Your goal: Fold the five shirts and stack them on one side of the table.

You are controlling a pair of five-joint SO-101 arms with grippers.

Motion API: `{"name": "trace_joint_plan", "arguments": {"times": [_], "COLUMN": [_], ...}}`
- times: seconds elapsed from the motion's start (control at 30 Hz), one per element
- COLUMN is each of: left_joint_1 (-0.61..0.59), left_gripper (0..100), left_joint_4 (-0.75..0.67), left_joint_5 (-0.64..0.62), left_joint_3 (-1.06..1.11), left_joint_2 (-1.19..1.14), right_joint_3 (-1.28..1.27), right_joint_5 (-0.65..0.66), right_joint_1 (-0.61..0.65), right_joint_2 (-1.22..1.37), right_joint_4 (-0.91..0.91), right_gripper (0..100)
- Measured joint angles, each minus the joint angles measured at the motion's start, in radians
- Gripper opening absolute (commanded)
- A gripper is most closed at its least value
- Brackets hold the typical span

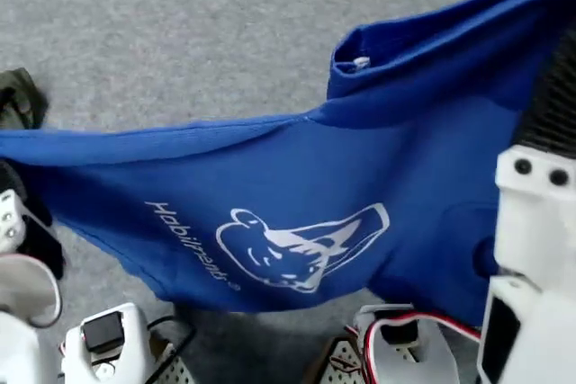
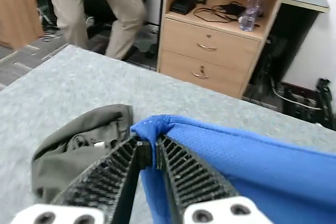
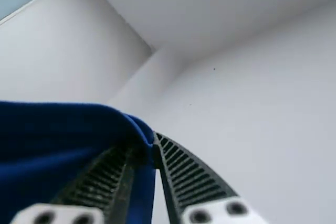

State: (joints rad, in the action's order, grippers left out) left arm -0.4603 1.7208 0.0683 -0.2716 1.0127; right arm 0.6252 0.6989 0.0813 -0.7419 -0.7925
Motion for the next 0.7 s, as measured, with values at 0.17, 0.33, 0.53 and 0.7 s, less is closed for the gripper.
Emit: {"name": "trace_joint_plan", "arguments": {"times": [0.17, 0.33, 0.53, 0.7], "left_joint_1": [-0.055, -0.058, -0.058, -0.058], "left_gripper": [2, 2, 2, 2], "left_joint_4": [0.000, -0.020, -0.181, -0.404], "left_joint_5": [0.000, 0.018, 0.018, 0.018], "left_joint_3": [0.170, 0.344, 0.512, 0.667], "left_joint_2": [0.130, 0.226, 0.252, 0.247], "right_joint_3": [-0.066, -0.129, -0.226, -0.376], "right_joint_5": [0.000, 0.000, 0.000, 0.000], "right_joint_1": [0.000, 0.009, 0.094, 0.114], "right_joint_2": [0.000, 0.000, 0.000, 0.002], "right_joint_4": [0.000, 0.000, 0.000, 0.035], "right_gripper": [0.8, 0.7, 0.7, 0.7]}}
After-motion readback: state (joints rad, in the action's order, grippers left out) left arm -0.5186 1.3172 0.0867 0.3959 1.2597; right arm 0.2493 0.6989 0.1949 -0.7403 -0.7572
